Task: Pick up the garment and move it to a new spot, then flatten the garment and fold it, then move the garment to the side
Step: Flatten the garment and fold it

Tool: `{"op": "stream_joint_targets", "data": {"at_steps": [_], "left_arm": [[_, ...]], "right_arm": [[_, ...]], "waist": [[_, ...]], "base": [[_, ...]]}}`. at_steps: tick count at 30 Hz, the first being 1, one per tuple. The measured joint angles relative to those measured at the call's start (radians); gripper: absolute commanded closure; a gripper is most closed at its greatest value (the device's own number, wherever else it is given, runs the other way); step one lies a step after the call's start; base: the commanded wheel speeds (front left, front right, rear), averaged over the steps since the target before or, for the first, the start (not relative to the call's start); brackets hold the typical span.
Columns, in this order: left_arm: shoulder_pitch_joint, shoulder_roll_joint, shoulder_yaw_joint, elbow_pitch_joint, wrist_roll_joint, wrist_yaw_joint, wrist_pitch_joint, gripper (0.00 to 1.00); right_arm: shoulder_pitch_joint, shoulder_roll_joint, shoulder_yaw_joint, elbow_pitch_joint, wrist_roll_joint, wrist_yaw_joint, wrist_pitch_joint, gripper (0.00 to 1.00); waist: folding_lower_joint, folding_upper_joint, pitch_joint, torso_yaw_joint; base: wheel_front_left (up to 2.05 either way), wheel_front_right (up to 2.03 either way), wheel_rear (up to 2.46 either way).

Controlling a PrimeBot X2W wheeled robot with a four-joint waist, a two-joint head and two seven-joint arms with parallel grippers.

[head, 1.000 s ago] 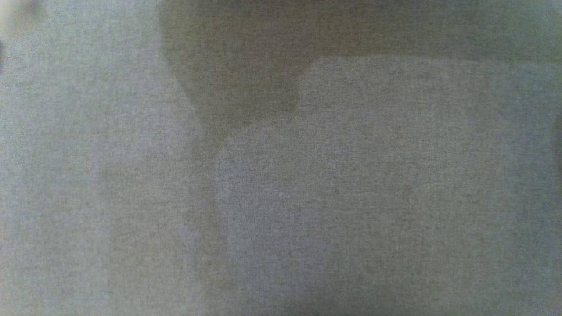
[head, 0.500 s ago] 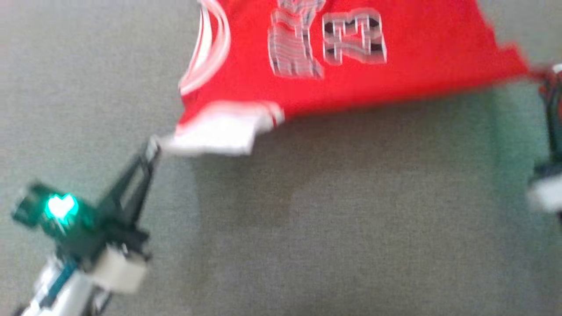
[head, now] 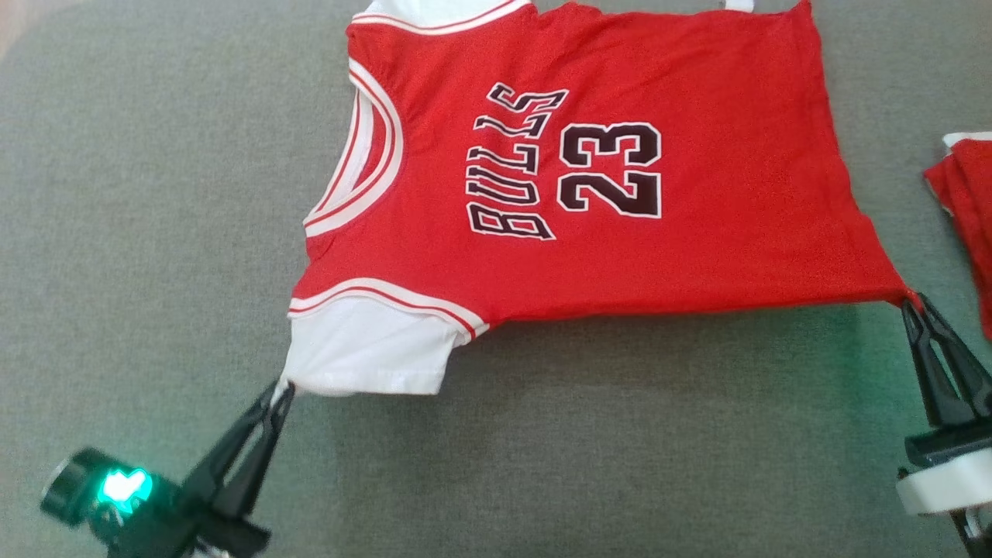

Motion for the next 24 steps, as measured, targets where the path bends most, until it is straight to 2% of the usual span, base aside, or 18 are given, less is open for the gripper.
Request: {"op": "stream_joint_targets", "data": {"at_steps": [3,7,12,18,22,23,24], "left_arm": [[-0.075,0.006,0.001,0.027,0.019,-0.024,0.000,1.00],[-0.270,0.001,0.002,0.073,0.056,-0.060,0.000,1.00],[-0.523,-0.043,0.002,0.168,0.099,-0.091,0.000,1.00],[-0.770,-0.071,-0.013,0.267,0.142,-0.110,-0.001,1.00],[-0.864,-0.083,-0.043,0.347,0.148,-0.125,-0.001,1.00],[-0.874,-0.087,-0.050,0.366,0.148,-0.125,-0.001,1.00],[-0.881,-0.095,-0.052,0.385,0.148,-0.125,-0.001,0.65]], "right_arm": [[-0.034,0.000,0.000,0.007,0.005,0.000,0.007,1.00],[-0.146,-0.002,0.011,0.037,0.006,0.000,0.032,1.00],[-0.297,-0.015,0.020,0.092,-0.001,0.000,0.055,1.00],[-0.468,-0.017,0.032,0.185,-0.002,0.000,0.058,1.00],[-0.536,-0.012,0.053,0.260,-0.002,0.000,0.053,1.00],[-0.546,-0.008,0.057,0.277,-0.008,0.000,0.046,0.85],[-0.555,-0.001,0.060,0.293,-0.018,0.000,0.037,0.00]], "waist": [[0.0000,0.0000,0.018,0.004],[0.0003,0.0000,0.052,0.005],[0.0003,0.0000,0.109,0.005],[0.0005,-0.0001,0.195,-0.001],[0.0005,-0.0001,0.246,-0.007],[0.0006,-0.0001,0.256,-0.008],[0.0006,-0.0001,0.264,-0.010]], "base": [[0.00,0.00,0.00],[0.00,0.00,0.00],[0.00,0.00,0.00],[0.00,0.00,0.00],[0.00,0.00,0.00],[0.00,0.00,0.00],[0.00,0.00,0.00]]}}
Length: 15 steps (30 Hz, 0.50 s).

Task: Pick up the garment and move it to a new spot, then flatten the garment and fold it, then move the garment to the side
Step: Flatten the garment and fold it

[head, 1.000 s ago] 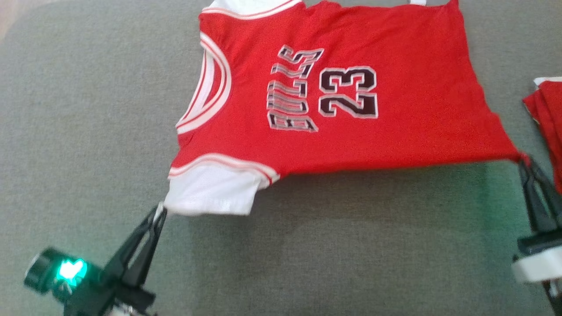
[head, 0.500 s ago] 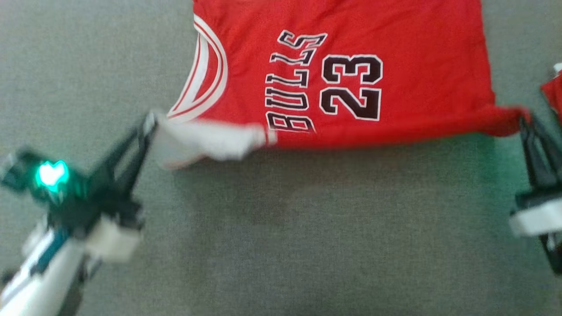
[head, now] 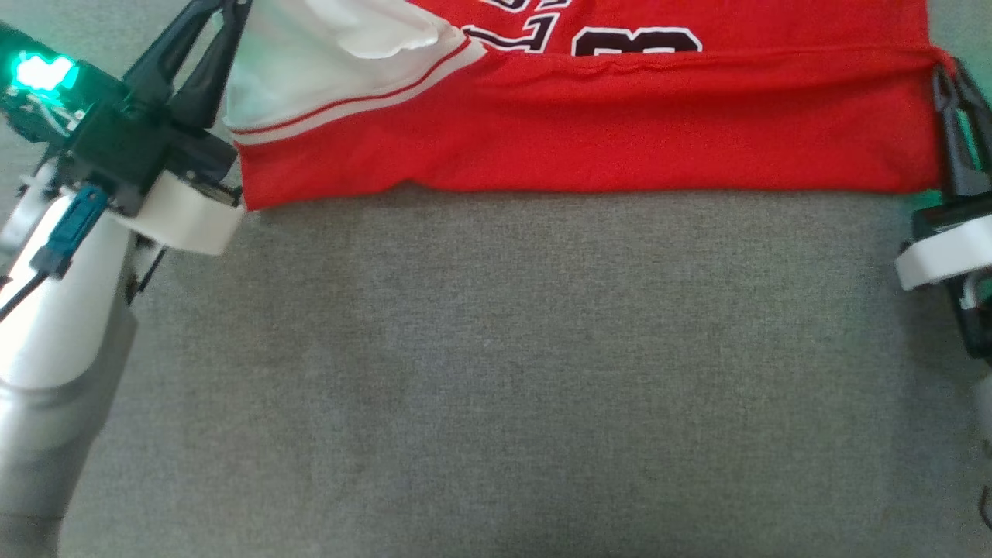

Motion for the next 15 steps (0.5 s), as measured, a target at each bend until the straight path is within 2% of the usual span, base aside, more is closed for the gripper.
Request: {"op": "stream_joint_targets", "data": {"at_steps": [1,2,5,8,11,15], "left_arm": [[0.000,0.000,0.000,0.000,0.000,0.000,0.000,0.27],[-0.004,-0.010,0.000,0.014,0.000,0.000,0.000,0.00],[0.001,-0.041,0.016,0.019,-0.004,0.013,0.000,0.00],[0.065,-0.070,0.085,-0.012,-0.021,0.096,0.000,0.00],[0.219,-0.122,0.148,-0.055,-0.057,0.169,0.000,0.00],[0.413,-0.205,0.183,-0.050,-0.094,0.186,0.000,0.00]], "right_arm": [[0.000,0.000,0.000,0.000,0.000,0.000,0.000,0.00],[-0.007,0.007,0.003,0.014,-0.011,0.000,-0.014,0.00],[-0.020,0.039,0.004,0.041,-0.030,0.000,-0.054,0.00],[-0.017,0.071,-0.011,0.043,-0.057,0.000,-0.092,0.00],[-0.007,0.120,-0.062,0.015,-0.077,0.000,-0.114,0.00],[0.068,0.195,-0.125,-0.069,-0.087,0.000,-0.118,0.00]], "waist": [[0.0000,0.0000,0.000,0.000],[0.0000,0.0000,0.006,-0.002],[-0.0001,0.0000,0.005,-0.009],[-0.0004,0.0000,-0.012,-0.015],[-0.0004,0.0000,-0.037,-0.020],[-0.0007,0.0001,-0.065,-0.017]], "base": [[0.00,0.00,0.00],[0.00,0.00,0.00],[0.00,0.00,0.00],[0.00,0.00,0.00],[0.00,0.00,0.00],[0.00,0.00,0.00]]}}
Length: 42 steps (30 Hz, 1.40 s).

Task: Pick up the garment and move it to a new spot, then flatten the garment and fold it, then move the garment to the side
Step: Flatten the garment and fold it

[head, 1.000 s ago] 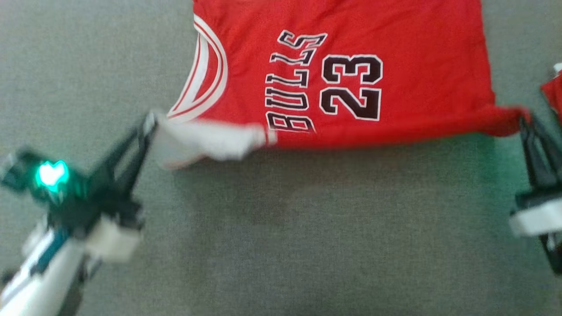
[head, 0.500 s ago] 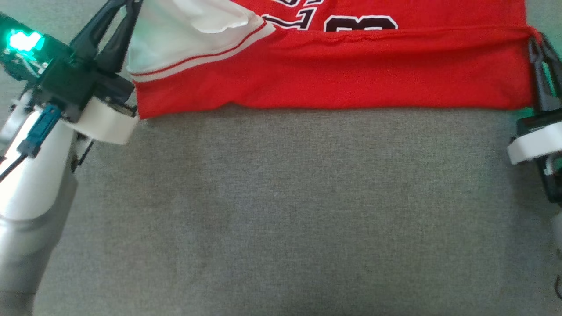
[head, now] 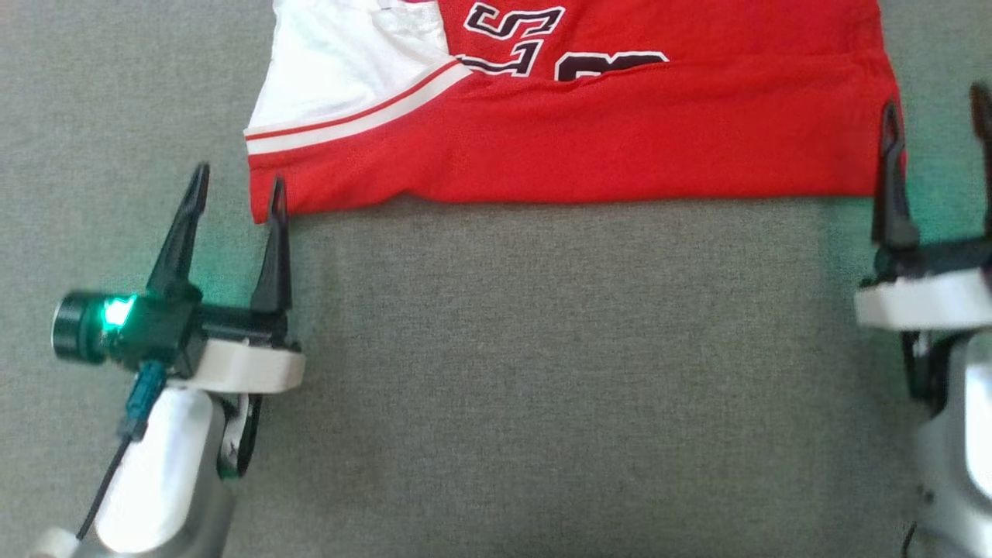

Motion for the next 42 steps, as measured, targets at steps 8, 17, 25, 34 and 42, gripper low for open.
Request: {"op": "stream_joint_targets", "data": {"at_steps": [8,17,25,34,42], "left_arm": [[0.012,-0.047,0.066,0.113,0.002,-0.045,0.000,0.00],[-0.041,-0.072,0.077,0.259,0.025,-0.134,0.000,0.73],[-0.105,-0.081,0.043,0.380,-0.019,-0.186,-0.017,1.00],[-0.064,-0.069,0.052,0.289,-0.002,-0.184,-0.003,1.00],[-0.037,-0.063,0.052,0.224,0.016,-0.185,-0.003,1.00]], "right_arm": [[0.084,0.039,-0.009,-0.042,-0.015,0.000,-0.003,0.00],[0.083,0.039,-0.017,-0.044,-0.020,0.000,-0.003,0.00],[0.082,0.039,-0.013,-0.008,-0.019,0.000,-0.004,0.00],[0.026,0.037,-0.011,0.220,0.049,0.000,0.006,0.00],[-0.050,0.015,0.020,0.352,0.120,0.000,0.100,1.00]], "waist": [[0.0001,0.0000,0.002,-0.007],[0.0002,0.0000,-0.003,-0.009],[0.0001,0.0000,-0.008,-0.005],[0.0004,0.0000,-0.043,0.012],[0.0004,0.0000,-0.071,0.032]], "base": [[0.00,0.00,0.00],[0.00,0.00,0.00],[0.00,0.00,0.00],[0.00,0.00,0.00],[0.00,0.00,0.00]]}}
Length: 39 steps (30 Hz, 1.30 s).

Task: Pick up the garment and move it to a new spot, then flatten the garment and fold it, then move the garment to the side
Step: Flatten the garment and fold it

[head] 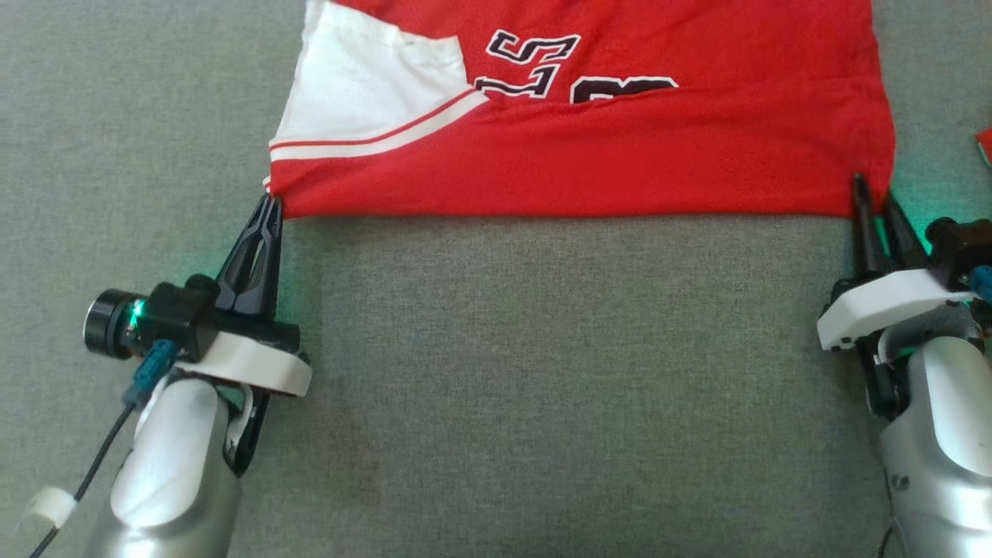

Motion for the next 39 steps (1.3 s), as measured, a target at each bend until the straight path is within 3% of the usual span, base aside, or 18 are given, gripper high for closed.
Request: {"op": "stream_joint_targets", "data": {"at_steps": [7,17,27,28,29,30,31,32,33,39], "left_arm": [[0.088,0.011,0.001,-0.041,0.000,0.000,0.000,1.00],[0.356,0.034,-0.026,-0.211,-0.001,0.018,0.077,1.00],[0.563,0.034,-0.055,-0.386,-0.032,0.045,0.167,1.00],[0.563,0.035,-0.057,-0.388,-0.032,0.045,0.168,1.00],[0.561,0.033,-0.057,-0.389,-0.040,0.045,0.168,1.00],[0.560,0.032,-0.057,-0.387,-0.051,0.045,0.168,1.00],[0.558,0.032,-0.059,-0.382,-0.053,0.044,0.168,1.00],[0.555,0.032,-0.060,-0.375,-0.053,0.044,0.166,0.69],[0.550,0.032,-0.061,-0.365,-0.054,0.044,0.166,0.00],[0.506,0.039,-0.058,-0.354,-0.056,0.044,0.164,0.00]], "right_arm": [[0.071,-0.047,0.038,-0.025,0.030,0.000,-0.007,1.00],[0.302,-0.140,0.084,-0.185,0.109,0.000,0.026,1.00],[0.530,-0.147,0.038,-0.376,0.126,0.000,0.109,1.00],[0.535,-0.148,0.038,-0.376,0.129,0.000,0.109,0.93],[0.537,-0.150,0.038,-0.375,0.132,0.000,0.109,0.51],[0.538,-0.150,0.036,-0.374,0.135,0.000,0.108,0.00],[0.537,-0.150,0.030,-0.372,0.134,0.000,0.103,0.00],[0.536,-0.150,0.021,-0.372,0.134,0.000,0.095,0.00],[0.535,-0.150,0.013,-0.371,0.134,0.000,0.089,0.00],[0.533,-0.135,-0.007,-0.407,0.114,0.000,0.039,0.00]], "waist": [[-0.0001,0.0000,-0.041,0.001],[-0.0002,0.0000,-0.116,-0.017],[-0.0003,0.0000,-0.147,-0.017],[-0.0003,0.0000,-0.146,-0.017],[-0.0002,0.0000,-0.144,-0.016],[-0.0002,0.0000,-0.143,-0.017],[-0.0002,0.0000,-0.141,-0.017],[-0.0002,0.0000,-0.139,-0.017],[-0.0002,0.0000,-0.137,-0.017],[-0.0002,0.0000,-0.139,-0.036]], "base": [[0.00,0.00,0.00],[0.00,0.00,0.00],[0.00,0.00,0.00],[0.00,0.00,0.00],[0.00,0.00,0.00],[0.00,0.00,0.00],[0.00,0.00,0.00],[0.00,0.00,0.00],[0.00,0.00,0.00],[0.00,0.00,0.00]]}}
